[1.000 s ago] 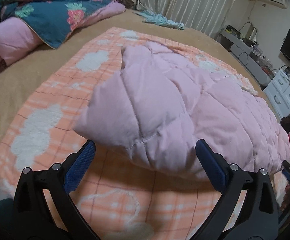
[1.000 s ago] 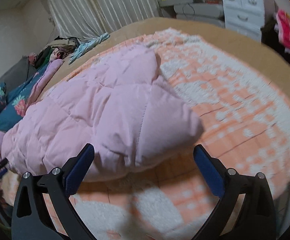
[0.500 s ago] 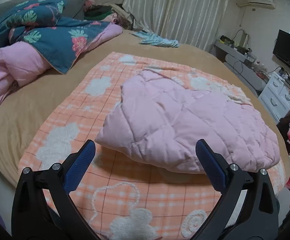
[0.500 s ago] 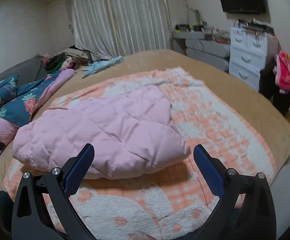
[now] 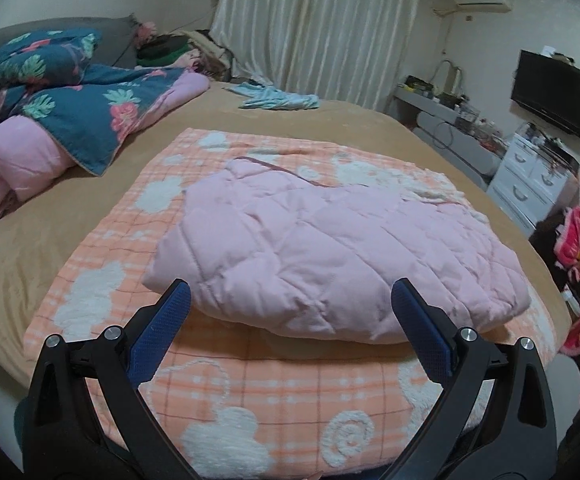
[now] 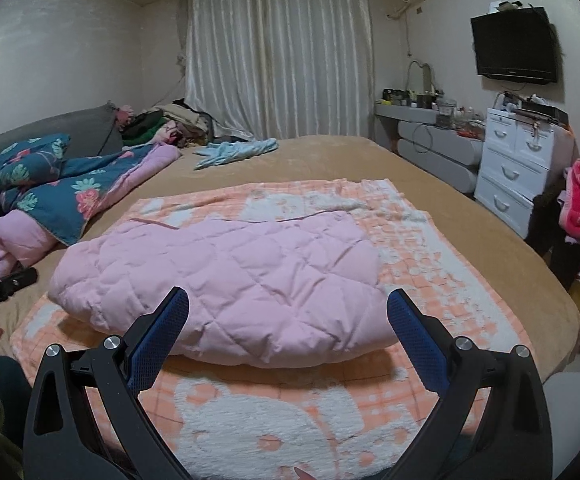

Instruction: Fold large clothes

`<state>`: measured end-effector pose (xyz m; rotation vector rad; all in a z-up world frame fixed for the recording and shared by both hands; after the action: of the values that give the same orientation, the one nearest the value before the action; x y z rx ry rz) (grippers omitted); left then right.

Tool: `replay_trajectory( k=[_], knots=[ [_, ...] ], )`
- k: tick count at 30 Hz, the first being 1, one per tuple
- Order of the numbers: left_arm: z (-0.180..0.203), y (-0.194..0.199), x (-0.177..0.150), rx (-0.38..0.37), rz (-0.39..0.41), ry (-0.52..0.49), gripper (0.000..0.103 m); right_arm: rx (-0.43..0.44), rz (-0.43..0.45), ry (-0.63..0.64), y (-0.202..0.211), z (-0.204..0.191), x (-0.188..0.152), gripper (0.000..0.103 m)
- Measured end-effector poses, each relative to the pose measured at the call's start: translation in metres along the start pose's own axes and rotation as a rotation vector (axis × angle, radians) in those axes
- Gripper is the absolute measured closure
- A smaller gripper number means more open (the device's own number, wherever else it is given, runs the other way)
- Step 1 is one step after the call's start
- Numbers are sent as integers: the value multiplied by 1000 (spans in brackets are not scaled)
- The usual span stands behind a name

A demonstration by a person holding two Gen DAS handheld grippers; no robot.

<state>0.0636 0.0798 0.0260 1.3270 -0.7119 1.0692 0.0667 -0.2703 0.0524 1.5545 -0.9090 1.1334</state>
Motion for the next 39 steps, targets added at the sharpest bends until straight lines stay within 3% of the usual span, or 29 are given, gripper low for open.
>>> replay_trajectory(
  k=[16, 24, 39],
  knots=[
    [54, 5, -47, -112, -30, -102, 9, 103, -92, 29, 0, -58, -48, 4],
    [56, 2, -55, -96, -46, -120, 9, 130, -144, 34, -8, -72, -71, 4],
    [55, 3, -52, -94, -40, -118, 9, 129, -133, 33, -6, -73, -66, 4]
  ],
)
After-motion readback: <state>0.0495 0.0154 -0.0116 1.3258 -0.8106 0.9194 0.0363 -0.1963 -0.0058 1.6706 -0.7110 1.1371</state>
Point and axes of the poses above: each gripper's, at about its wrist camera, not at the fingertips, and y roughly against the way its jaws point, z to its right, x to its top, the point moved 8 cm from there along -y, roughly the way its jaws point, and after that the axes turned 12 degrees about z, right-handed, at the moved point
